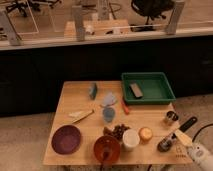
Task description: Wipe table surface with brush
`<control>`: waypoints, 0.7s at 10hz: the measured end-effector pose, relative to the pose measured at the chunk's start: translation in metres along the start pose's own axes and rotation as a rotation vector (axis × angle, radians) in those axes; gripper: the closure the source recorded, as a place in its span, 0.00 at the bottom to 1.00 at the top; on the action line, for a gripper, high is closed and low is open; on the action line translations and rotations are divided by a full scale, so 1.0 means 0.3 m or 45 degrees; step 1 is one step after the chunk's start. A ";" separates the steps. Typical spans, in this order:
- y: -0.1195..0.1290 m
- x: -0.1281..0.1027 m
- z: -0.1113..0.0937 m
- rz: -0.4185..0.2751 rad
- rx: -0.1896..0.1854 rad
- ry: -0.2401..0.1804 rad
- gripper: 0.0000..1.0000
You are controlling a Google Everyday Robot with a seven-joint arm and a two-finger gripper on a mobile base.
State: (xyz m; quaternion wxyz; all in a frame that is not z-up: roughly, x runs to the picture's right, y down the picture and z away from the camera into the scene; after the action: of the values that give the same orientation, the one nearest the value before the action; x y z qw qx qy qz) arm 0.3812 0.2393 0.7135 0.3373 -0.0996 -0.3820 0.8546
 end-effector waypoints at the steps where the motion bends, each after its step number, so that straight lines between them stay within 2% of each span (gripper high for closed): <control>1: 0.011 0.026 -0.042 0.005 -0.007 0.018 1.00; 4: 0.059 0.049 -0.159 0.003 -0.020 0.046 1.00; 6: 0.043 -0.003 -0.190 0.001 -0.009 0.014 1.00; 7: 0.019 -0.061 -0.190 -0.006 -0.005 -0.022 1.00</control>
State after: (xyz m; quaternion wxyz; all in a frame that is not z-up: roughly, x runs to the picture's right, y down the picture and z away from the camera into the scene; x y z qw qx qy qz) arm 0.4165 0.2579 0.6684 0.3359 -0.0918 -0.3869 0.8538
